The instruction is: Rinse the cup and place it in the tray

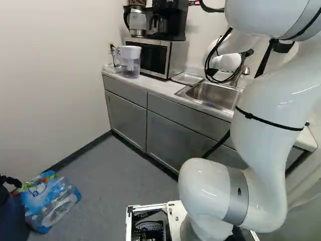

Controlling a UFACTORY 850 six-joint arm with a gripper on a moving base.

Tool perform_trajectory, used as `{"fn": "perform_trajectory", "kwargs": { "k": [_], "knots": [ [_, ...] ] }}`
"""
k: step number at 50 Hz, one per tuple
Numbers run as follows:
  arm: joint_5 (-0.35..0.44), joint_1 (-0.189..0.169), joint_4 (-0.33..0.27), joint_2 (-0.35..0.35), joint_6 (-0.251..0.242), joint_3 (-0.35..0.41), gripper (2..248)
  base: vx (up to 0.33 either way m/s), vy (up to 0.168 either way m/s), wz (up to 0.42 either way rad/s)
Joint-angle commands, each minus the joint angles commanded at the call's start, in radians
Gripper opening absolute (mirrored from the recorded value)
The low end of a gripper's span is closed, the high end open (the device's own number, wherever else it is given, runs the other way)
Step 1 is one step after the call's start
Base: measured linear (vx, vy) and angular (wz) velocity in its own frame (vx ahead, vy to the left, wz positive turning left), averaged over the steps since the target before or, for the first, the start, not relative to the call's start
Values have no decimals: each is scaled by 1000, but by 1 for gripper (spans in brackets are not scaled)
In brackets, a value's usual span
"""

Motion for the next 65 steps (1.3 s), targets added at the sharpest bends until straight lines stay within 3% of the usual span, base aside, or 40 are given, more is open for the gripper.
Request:
{"fn": "perform_trajectory", "kwargs": {
  "k": [65],
  "knots": [
    [0, 0, 0, 0, 683, 0, 125, 0, 0, 0]
  ]
}}
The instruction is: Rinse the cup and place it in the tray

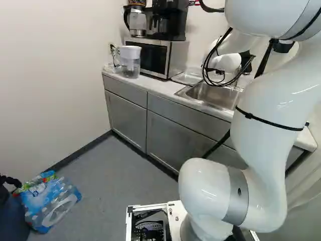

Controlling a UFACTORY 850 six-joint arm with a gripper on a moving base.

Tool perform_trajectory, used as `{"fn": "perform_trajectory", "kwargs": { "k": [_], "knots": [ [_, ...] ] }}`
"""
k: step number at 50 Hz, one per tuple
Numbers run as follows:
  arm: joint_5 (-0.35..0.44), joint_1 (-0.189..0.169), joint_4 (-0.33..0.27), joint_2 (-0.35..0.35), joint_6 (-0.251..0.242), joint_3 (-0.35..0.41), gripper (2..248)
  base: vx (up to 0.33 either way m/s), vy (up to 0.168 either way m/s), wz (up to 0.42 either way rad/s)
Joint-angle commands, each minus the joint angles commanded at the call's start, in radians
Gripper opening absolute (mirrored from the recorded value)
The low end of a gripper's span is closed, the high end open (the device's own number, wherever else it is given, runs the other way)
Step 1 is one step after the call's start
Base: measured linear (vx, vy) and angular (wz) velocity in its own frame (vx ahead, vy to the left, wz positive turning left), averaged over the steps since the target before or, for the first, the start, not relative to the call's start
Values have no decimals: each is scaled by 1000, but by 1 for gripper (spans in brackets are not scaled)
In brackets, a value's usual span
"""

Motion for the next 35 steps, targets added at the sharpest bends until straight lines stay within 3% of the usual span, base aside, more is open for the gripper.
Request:
{"fn": "perform_trajectory", "kwargs": {
  "k": [35],
  "knots": [
    [0, 0, 0, 0, 368, 0, 125, 0, 0, 0]
  ]
}}
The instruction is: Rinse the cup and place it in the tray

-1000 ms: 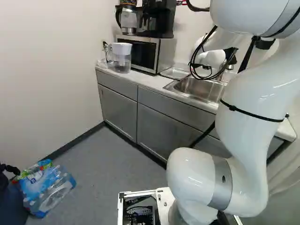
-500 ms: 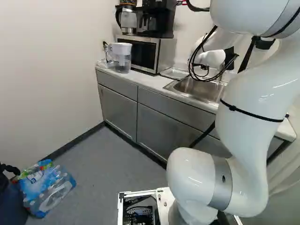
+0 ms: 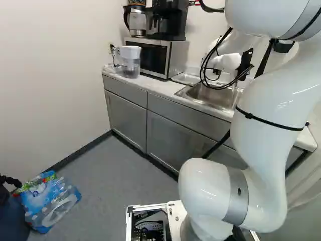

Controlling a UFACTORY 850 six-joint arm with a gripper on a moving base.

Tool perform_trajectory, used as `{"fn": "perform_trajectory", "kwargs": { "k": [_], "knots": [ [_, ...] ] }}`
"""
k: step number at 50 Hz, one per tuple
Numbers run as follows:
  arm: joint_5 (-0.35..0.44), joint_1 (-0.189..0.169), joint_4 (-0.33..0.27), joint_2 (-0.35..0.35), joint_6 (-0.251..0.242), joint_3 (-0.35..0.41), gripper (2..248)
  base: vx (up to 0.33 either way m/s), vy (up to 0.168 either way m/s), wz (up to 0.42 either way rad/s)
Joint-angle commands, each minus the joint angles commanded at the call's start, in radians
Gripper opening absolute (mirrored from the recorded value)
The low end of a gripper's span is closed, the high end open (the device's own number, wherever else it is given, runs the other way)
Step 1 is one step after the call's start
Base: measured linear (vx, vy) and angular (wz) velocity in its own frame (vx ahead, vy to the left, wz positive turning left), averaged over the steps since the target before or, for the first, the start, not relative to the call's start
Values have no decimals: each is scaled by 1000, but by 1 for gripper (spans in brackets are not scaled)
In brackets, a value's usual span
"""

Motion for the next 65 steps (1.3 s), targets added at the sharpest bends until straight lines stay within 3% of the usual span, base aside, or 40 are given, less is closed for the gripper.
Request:
{"fn": "perform_trajectory", "kwargs": {
  "k": [3, 12, 47, 65],
  "knots": [
    [0, 0, 0, 0, 31, 0, 125, 0, 0, 0],
    [0, 0, 0, 0, 63, 0, 125, 0, 0, 0],
    [0, 0, 0, 0, 65, 0, 125, 0, 0, 0],
    [0, 0, 0, 0, 211, 0, 125, 0, 0, 0]
  ]
}}
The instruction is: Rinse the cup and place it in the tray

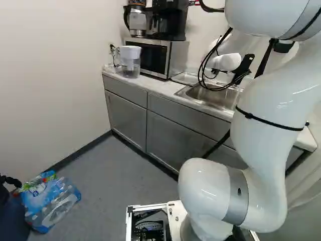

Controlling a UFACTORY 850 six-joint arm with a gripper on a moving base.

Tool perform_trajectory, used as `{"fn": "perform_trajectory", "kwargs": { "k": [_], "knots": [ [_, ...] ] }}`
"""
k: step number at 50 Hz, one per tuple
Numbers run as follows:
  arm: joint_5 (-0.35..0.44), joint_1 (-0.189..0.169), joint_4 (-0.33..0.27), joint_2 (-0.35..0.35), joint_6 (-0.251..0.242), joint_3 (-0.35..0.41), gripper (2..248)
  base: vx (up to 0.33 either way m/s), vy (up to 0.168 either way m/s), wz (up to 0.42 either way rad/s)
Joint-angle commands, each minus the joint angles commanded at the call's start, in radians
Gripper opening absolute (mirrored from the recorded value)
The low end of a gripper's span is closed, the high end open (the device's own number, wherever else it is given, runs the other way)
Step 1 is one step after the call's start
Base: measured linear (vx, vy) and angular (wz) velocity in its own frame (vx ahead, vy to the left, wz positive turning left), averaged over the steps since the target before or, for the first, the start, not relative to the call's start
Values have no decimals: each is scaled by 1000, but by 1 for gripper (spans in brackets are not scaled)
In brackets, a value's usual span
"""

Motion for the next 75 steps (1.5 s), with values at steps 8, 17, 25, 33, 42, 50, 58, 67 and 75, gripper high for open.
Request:
{"fn": "perform_trajectory", "kwargs": {
  "k": [8, 17, 25, 33, 42, 50, 58, 67, 75],
  "knots": [
    [0, 0, 0, 0, 0, 0, 125, 0, 0, 0],
    [0, 0, 0, 0, 0, 0, 125, 0, 0, 0],
    [0, 0, 0, 0, 0, 0, 125, 0, 0, 0],
    [0, 0, 0, 0, 0, 0, 125, 0, 0, 0],
    [0, 0, 0, 0, 0, 0, 125, 0, 0, 0],
    [0, 0, 0, 0, -6, 0, 125, 0, 0, 0],
    [0, 0, 0, 0, -68, 0, 125, 0, 0, 0],
    [0, 0, 0, 0, -158, 0, 125, 0, 0, 0],
    [0, 0, 0, 0, -242, 0, 125, 0, 0, 0]
  ]
}}
